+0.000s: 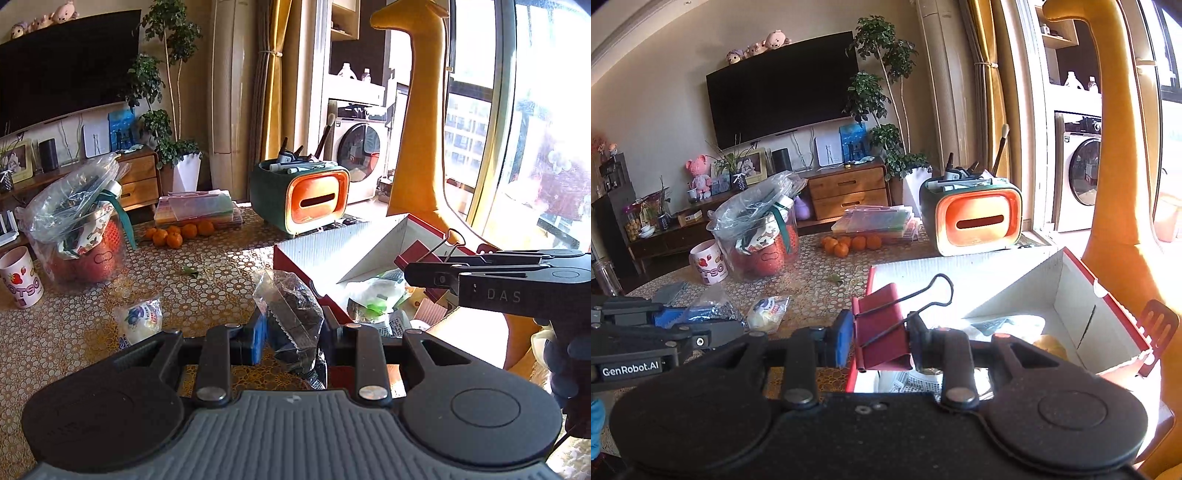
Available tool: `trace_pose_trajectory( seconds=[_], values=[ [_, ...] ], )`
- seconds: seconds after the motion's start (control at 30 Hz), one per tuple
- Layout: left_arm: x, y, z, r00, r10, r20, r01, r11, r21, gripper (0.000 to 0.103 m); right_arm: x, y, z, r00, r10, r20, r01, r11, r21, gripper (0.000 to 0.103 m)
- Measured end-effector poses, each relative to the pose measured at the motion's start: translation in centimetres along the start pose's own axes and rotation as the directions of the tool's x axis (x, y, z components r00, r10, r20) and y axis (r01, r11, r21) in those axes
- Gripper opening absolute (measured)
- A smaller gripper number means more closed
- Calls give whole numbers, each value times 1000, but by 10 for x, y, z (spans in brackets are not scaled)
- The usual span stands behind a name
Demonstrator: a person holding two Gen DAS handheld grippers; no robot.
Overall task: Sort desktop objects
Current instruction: 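Carry the binder clip and small clear bag over the box with both tools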
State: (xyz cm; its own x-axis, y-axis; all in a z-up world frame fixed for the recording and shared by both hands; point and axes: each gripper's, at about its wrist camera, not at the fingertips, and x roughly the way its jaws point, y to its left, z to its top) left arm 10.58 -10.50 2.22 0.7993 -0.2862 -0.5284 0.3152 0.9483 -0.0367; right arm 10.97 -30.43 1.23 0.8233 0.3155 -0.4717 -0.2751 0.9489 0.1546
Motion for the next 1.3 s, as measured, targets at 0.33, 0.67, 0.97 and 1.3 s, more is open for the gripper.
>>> trace_pose_trajectory(
  seconds=[0.33,0.67,0.97,1.3],
  values=[
    [33,-49,12,997,-66,-27,68,994,86,28,-7,-52,-1,996,-86,3,86,996,37,31],
    [86,-80,31,993,-82,-80,93,985,145,29,3,-98,-1,988,-155,-16,156,985,67,31],
    [139,-84,36,987,-33,-158,63,980,187,29,30,-114,-8,986,-157,-60,161,984,73,31],
    [179,-81,31,966,5,-258,50,977,205,29,60,-111,-16,984,-135,-114,142,989,52,31]
  ],
)
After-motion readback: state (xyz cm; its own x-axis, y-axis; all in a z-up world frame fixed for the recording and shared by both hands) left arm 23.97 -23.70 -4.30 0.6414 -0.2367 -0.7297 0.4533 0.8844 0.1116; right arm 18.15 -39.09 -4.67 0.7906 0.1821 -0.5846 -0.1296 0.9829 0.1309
